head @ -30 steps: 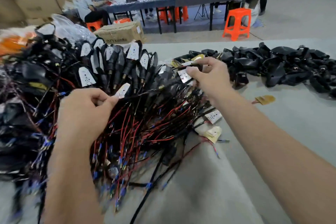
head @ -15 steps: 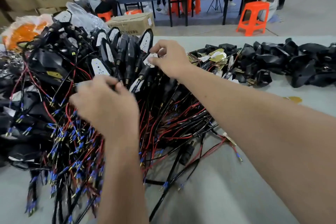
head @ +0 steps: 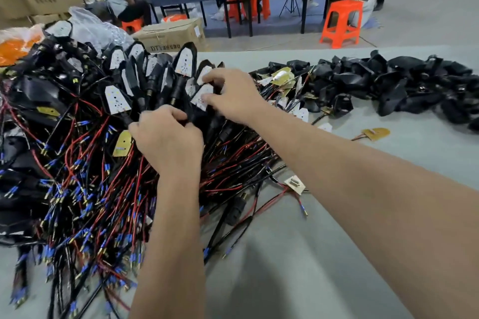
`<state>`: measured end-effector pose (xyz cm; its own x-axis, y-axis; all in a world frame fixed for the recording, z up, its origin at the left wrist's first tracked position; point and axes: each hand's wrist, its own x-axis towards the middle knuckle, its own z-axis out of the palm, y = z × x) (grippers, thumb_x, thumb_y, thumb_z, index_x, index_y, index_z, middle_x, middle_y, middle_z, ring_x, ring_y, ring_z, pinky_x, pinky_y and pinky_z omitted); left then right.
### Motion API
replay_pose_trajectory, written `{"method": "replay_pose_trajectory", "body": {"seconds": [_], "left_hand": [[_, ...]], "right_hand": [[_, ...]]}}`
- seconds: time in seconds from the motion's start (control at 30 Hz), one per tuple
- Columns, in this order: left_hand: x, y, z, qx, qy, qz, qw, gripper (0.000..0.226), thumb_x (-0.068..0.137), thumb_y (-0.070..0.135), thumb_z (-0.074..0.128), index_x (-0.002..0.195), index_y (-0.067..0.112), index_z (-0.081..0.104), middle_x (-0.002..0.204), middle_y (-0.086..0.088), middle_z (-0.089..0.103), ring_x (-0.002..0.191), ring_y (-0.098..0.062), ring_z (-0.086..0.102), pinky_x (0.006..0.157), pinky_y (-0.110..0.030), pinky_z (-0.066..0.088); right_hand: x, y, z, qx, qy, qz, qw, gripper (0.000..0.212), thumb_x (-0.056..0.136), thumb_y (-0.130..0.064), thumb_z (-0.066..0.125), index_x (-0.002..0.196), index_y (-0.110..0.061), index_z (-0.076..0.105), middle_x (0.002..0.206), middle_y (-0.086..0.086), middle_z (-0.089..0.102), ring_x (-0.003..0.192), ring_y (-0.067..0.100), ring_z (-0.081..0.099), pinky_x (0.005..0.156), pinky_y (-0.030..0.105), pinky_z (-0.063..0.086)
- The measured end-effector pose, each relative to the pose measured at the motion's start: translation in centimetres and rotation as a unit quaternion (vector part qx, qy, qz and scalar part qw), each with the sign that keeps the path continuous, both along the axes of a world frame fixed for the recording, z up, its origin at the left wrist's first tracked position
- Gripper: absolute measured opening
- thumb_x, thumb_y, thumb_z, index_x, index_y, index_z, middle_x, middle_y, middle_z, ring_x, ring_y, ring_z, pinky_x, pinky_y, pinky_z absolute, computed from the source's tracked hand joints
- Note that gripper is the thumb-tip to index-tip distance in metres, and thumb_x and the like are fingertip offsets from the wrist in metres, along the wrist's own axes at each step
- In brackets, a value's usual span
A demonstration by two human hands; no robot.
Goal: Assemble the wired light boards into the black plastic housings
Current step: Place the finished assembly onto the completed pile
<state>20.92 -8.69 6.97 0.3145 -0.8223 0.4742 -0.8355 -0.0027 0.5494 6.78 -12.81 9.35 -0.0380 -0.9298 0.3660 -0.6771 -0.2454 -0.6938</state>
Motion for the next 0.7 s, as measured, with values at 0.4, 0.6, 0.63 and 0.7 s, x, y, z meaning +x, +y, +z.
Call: {"method": "replay_pose_trajectory", "body": {"seconds": [0.4, 0.6, 0.63, 0.7], "left_hand": [[-14.0, 0.0, -2.0, 0.115, -0.002, -0.253, 0.961, 0.022, 0.083, 0.01, 0.063, 0.102, 0.018, 0.069, 0.105, -0.005, 0.07, 0.101, -0.028, 0.063, 0.076, -0.032, 0.045], [-13.8, -0.1, -1.1, 0.079, 0.079, -0.344, 0.932, 0.011, 0.082, 0.025, 0.074, 0.092, 0.026, 0.071, 0.076, 0.011, 0.067, 0.077, -0.008, 0.061, 0.062, -0.02, 0.041], [-13.8, 0.0, -0.7, 0.07, 0.105, -0.374, 0.919, 0.01, 0.083, 0.032, 0.077, 0.09, 0.027, 0.071, 0.071, 0.011, 0.066, 0.069, -0.002, 0.06, 0.06, -0.017, 0.041], [-14.1, 0.3, -0.2, 0.059, 0.134, -0.429, 0.891, 0.011, 0.087, 0.038, 0.076, 0.085, 0.029, 0.072, 0.061, 0.012, 0.06, 0.055, 0.001, 0.053, 0.054, -0.012, 0.038]], "right_hand": [[-9.9, 2.9, -5.6, 0.175, -0.021, -0.325, 0.929, 0.049, 0.081, -0.056, 0.079, 0.081, -0.014, 0.053, 0.094, 0.011, 0.069, 0.089, 0.031, 0.066, 0.066, 0.034, 0.045], [-11.9, 4.4, -3.9, 0.155, -0.372, -0.257, 0.878, 0.01, 0.08, -0.01, 0.071, 0.088, -0.004, 0.067, 0.065, 0.008, 0.059, 0.055, 0.022, 0.051, 0.049, 0.026, 0.038], [-12.3, 5.3, -3.3, 0.137, -0.428, -0.223, 0.865, 0.006, 0.084, -0.008, 0.07, 0.085, -0.005, 0.066, 0.059, 0.005, 0.058, 0.047, 0.018, 0.048, 0.044, 0.022, 0.035], [-13.6, 7.0, -2.5, 0.078, -0.493, -0.175, 0.849, 0.015, 0.095, -0.007, 0.063, 0.081, -0.009, 0.059, 0.057, 0.004, 0.059, 0.039, 0.011, 0.045, 0.037, 0.018, 0.031]]}}
